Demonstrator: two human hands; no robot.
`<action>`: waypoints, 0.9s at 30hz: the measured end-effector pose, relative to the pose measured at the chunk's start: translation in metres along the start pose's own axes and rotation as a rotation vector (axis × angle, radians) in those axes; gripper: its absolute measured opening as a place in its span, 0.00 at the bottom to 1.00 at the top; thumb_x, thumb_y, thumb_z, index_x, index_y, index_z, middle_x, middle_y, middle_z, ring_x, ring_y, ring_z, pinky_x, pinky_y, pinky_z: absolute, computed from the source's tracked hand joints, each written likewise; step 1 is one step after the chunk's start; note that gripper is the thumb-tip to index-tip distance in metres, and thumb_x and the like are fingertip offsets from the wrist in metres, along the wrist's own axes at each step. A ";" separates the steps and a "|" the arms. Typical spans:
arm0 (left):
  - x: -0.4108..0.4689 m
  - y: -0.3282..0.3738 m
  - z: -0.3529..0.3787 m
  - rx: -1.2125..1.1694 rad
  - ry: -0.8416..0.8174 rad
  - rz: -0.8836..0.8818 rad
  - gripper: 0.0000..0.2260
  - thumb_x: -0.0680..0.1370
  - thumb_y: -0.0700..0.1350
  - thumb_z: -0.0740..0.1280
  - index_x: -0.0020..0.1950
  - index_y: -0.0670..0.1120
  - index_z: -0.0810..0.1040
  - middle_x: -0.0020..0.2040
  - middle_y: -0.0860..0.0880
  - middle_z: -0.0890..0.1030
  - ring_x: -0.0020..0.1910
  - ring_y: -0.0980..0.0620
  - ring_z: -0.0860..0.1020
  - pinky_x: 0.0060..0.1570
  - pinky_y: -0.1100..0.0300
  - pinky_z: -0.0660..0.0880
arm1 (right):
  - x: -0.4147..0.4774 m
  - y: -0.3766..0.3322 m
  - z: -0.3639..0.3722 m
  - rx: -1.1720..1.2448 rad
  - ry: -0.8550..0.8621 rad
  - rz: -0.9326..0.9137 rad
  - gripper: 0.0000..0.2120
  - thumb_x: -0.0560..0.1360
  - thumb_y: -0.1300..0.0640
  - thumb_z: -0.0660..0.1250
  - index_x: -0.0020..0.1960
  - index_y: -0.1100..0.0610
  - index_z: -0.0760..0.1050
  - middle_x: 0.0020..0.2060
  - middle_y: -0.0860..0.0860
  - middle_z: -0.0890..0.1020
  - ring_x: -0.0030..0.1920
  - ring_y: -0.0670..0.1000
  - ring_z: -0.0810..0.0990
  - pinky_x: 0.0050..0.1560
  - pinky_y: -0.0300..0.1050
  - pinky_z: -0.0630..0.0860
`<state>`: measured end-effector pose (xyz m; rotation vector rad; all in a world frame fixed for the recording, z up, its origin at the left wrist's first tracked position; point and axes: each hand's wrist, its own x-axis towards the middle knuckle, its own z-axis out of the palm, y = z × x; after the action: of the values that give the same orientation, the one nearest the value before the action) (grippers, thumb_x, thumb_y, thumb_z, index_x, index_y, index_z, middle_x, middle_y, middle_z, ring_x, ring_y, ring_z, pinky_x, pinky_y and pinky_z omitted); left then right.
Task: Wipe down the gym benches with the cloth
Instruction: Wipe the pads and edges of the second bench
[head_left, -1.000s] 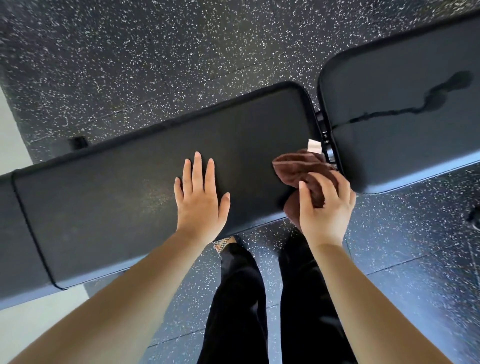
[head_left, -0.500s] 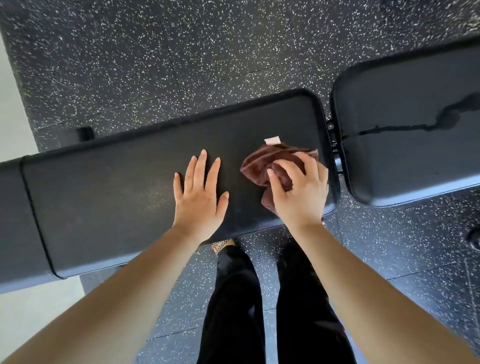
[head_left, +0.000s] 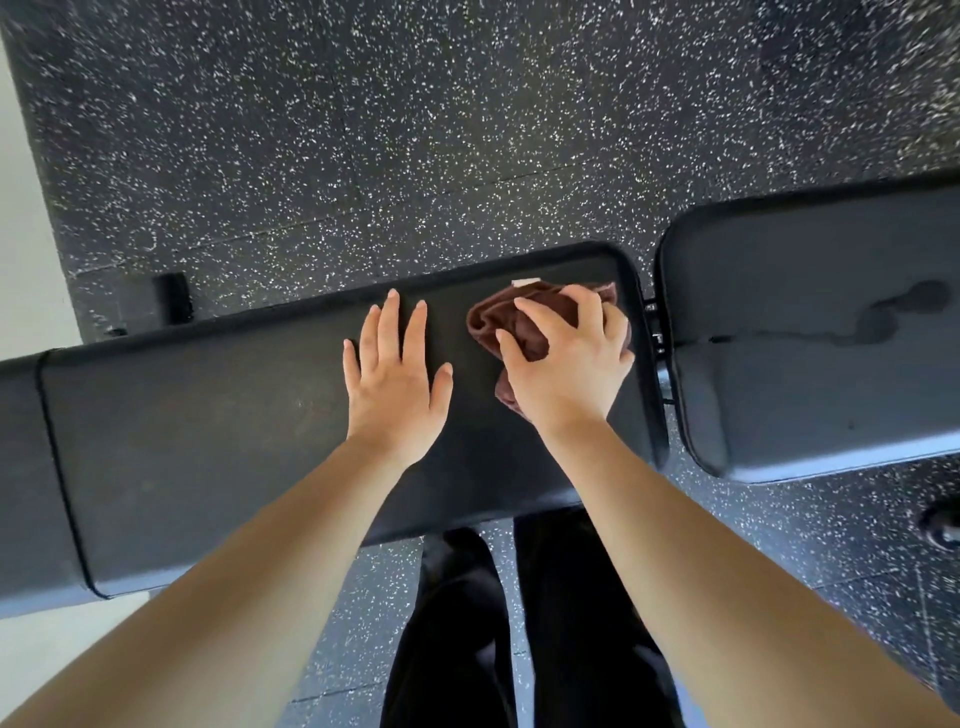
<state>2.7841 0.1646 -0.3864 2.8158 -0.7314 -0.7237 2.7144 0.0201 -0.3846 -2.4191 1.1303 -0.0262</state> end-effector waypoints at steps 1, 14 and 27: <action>0.004 0.002 -0.001 0.003 0.002 -0.010 0.28 0.78 0.53 0.55 0.76 0.48 0.51 0.78 0.47 0.46 0.75 0.46 0.46 0.72 0.43 0.45 | 0.005 0.001 -0.002 0.008 -0.007 -0.022 0.14 0.69 0.44 0.71 0.55 0.41 0.79 0.63 0.47 0.73 0.63 0.57 0.67 0.52 0.59 0.68; 0.034 0.027 0.004 -0.054 0.039 -0.154 0.27 0.78 0.54 0.53 0.75 0.50 0.53 0.77 0.48 0.51 0.75 0.49 0.48 0.68 0.35 0.44 | 0.086 0.016 -0.026 0.069 -0.070 -0.048 0.11 0.70 0.46 0.71 0.51 0.44 0.81 0.60 0.45 0.76 0.62 0.55 0.69 0.51 0.57 0.74; 0.024 -0.071 -0.031 -0.111 0.099 -0.322 0.27 0.78 0.53 0.57 0.74 0.44 0.57 0.76 0.45 0.55 0.74 0.45 0.51 0.70 0.42 0.45 | 0.072 -0.093 0.024 -0.111 -0.394 -0.159 0.12 0.72 0.42 0.66 0.54 0.40 0.77 0.60 0.43 0.73 0.61 0.55 0.68 0.53 0.55 0.69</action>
<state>2.8475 0.2148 -0.3876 2.8713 -0.2149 -0.6389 2.8337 0.0285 -0.3799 -2.4582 0.7777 0.4529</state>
